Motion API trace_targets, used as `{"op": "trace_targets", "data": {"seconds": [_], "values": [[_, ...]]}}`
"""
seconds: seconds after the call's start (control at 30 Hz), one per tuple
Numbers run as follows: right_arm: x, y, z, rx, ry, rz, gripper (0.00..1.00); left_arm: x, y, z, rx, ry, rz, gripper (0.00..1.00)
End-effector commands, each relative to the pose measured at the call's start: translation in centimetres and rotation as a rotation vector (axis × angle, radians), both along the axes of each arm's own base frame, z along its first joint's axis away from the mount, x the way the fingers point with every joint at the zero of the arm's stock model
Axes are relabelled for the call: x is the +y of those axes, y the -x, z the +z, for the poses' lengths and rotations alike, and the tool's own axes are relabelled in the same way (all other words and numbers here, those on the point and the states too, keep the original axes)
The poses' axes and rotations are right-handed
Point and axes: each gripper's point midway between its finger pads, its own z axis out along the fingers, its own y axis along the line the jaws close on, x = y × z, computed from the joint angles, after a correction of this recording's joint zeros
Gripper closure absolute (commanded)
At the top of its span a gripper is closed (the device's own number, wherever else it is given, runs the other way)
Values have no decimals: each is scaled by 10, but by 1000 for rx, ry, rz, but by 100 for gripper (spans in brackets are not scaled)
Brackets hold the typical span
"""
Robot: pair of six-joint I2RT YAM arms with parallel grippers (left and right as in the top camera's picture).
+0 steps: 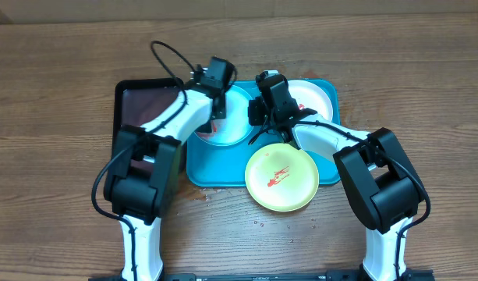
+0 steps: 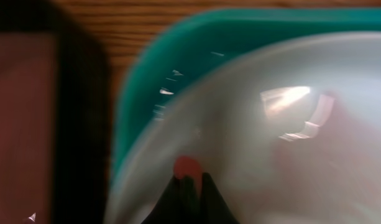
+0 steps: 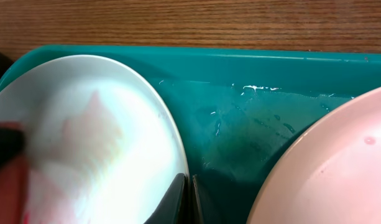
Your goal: Clean dirty plates on tray and stack at the side
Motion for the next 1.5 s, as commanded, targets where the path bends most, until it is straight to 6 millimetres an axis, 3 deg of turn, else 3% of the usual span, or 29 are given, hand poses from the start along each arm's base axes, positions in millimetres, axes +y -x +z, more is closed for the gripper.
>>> {"op": "trace_targets", "data": {"seconds": [0.0,0.1,0.27,0.63,0.83,0.93,1.2,1.47], "values": [[7,-9,13,-27,-19,-4,96,35,19,-32,97,-65,51,96],[6,-8,12,-26,-18,-4,96,26,16,-31,104,-24,14,96],[6,-8,12,-26,-18,-4,96,-10,12,-27,102,69,-72,96],[6,-9,13,-25,-23,-11,96,-61,34,-31,178,212,-178,96],[0,-17,17,-28,-64,-61,96,-61,39,-11,184,224,-171,96],[-3,-21,19,-35,-77,-77,96,-61,39,-10,182,226,-172,96],[-2,-20,19,-27,-95,-79,96,-69,33,-26,176,251,-183,96],[2,-18,19,-19,-107,-64,96,-76,33,-55,199,259,-194,96]]}}
